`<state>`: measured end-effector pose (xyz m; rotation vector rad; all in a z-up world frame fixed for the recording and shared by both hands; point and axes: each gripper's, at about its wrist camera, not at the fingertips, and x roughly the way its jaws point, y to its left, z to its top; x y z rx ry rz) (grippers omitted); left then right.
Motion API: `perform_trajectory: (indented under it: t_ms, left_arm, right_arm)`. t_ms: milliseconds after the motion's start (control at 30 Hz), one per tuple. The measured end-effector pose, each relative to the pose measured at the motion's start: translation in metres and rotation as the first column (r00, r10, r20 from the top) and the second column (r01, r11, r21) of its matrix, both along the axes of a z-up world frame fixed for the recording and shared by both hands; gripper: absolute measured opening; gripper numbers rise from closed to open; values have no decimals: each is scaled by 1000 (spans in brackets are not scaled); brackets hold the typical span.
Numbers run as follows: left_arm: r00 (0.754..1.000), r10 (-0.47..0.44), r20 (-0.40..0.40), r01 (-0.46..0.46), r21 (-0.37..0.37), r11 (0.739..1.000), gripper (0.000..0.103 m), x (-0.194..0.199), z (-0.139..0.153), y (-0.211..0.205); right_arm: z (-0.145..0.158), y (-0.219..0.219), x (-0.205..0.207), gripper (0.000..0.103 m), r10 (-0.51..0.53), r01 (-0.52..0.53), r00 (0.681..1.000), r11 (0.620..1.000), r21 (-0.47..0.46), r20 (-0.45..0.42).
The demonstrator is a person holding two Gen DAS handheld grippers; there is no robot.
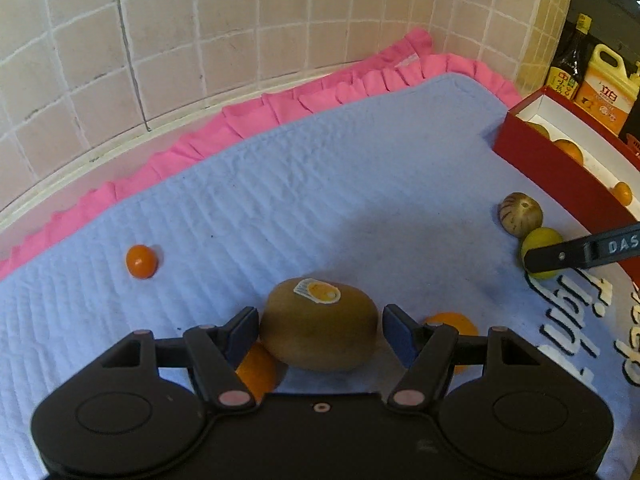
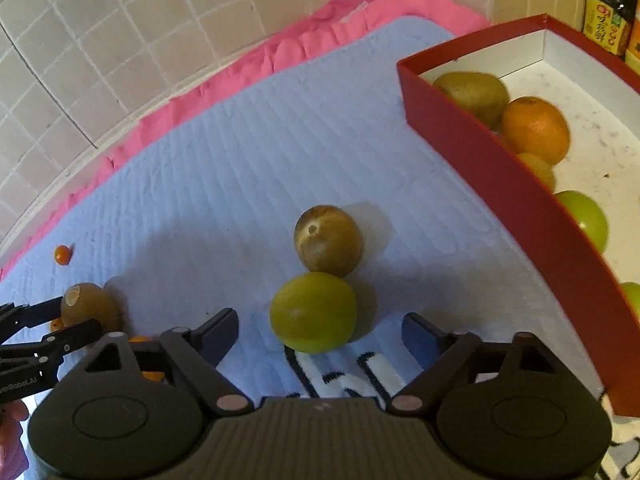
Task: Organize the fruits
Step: 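Grasp a kiwi with the left tool while the right tool grasps a yellow-green citrus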
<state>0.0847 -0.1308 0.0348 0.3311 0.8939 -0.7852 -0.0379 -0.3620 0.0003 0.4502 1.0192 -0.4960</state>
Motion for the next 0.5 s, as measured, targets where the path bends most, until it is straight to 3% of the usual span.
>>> perform_trajectory:
  t_ms: [133,367,500]
  left_arm:
    - [1000,20,-5,-20,4,1000,81,0,-3,-3]
    - [1000,27,10,-28,53,998,81,1,-7,-13]
    - [999,24,45,-28,75,997,80,-4,-7,-16]
  right_arm:
    - [-3,2,5,76,14,-14,1000,1000,-4,-3]
    - [-6,2,11,53,44,-45,999,998,-39,-19]
    - [-6,-2,9,51,46,-46,999,999,-25,3]
